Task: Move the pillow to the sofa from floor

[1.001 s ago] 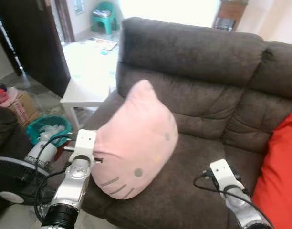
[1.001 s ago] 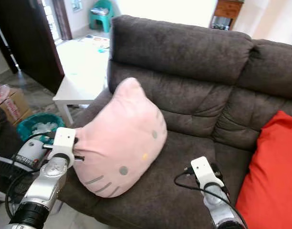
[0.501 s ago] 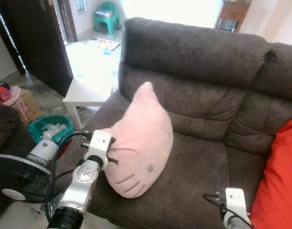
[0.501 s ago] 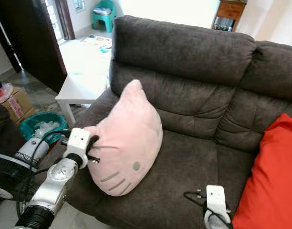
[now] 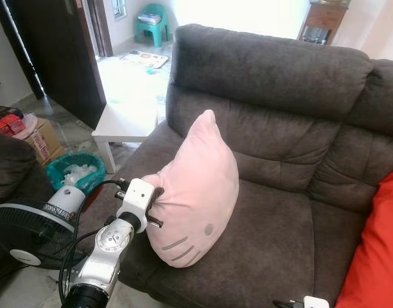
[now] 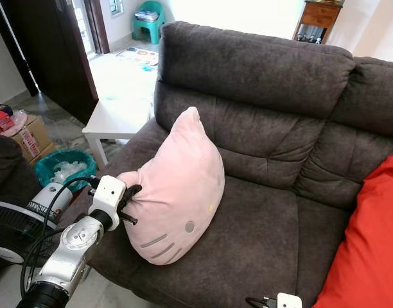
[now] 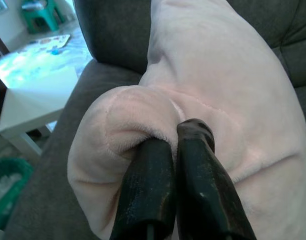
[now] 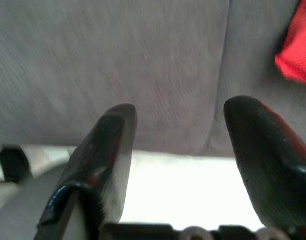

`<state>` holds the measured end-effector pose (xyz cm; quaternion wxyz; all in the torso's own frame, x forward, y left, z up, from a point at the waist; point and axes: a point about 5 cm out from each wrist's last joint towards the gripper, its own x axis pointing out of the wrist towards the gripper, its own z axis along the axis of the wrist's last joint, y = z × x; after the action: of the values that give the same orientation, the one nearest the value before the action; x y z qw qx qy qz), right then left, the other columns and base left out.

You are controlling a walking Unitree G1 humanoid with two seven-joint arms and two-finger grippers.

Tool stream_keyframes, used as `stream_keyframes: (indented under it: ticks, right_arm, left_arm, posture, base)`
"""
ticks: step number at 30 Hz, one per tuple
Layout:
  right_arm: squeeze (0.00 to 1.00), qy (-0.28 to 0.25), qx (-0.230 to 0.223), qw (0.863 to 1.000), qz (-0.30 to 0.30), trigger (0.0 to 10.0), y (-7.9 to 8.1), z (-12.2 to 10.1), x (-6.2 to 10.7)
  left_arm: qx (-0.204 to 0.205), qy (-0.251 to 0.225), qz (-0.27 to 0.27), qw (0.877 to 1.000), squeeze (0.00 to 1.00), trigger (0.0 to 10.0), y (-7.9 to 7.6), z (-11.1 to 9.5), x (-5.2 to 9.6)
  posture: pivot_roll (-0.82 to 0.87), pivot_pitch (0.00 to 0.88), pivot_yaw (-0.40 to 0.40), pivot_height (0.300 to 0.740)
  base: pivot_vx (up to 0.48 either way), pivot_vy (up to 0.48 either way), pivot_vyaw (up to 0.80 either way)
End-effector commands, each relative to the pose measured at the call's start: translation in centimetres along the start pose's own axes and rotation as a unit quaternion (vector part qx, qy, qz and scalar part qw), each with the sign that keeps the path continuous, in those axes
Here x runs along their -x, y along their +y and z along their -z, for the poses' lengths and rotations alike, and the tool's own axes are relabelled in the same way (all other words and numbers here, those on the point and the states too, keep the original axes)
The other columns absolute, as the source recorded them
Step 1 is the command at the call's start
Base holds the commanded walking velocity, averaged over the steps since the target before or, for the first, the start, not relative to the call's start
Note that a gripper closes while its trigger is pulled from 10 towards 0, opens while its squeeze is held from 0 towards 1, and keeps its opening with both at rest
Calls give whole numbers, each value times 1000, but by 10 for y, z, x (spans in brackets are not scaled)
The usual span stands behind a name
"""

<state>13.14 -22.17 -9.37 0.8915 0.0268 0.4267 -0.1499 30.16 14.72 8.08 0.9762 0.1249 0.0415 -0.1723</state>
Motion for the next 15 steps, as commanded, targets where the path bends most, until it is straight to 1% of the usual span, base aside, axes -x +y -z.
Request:
stream_keyframes:
  ticks: [1, 6, 8, 10, 15]
  right_arm:
    - [0, -10, -10, 1000, -7, 10000, 5, -3, -1]
    - [0, 12, 1, 1000, -18, 10000, 12, 4, 1]
    - [0, 17, -7, 1000, -21, 10000, 15, 7, 1]
    - [0, 20, -6, 999, -27, 10000, 17, 7, 1]
    - [0, 16, -3, 1000, -24, 10000, 15, 8, 2]
  left_arm:
    - [-25, -24, -4, 999, 0, 10000, 1, -8, 1]
    - [-22, -18, -24, 999, 0, 10000, 4, -6, 1]
    - [-11, -24, -35, 999, 0, 10000, 6, -8, 0]
    - [-5, -28, -40, 999, 0, 10000, 6, -9, -1]
    - [-7, -29, -43, 999, 0, 10000, 7, -10, -2]
  posture:
    - [74, 16, -48, 740]
    - [77, 13, -47, 740]
    - [78, 10, -48, 740]
    - [74, 6, -47, 740]
    - [70, 0, -42, 740]
  base:
    - [0, 0, 0]
    - [0, 0, 0]
    - [0, 0, 0]
    - [0, 0, 0]
    - [0, 0, 0]
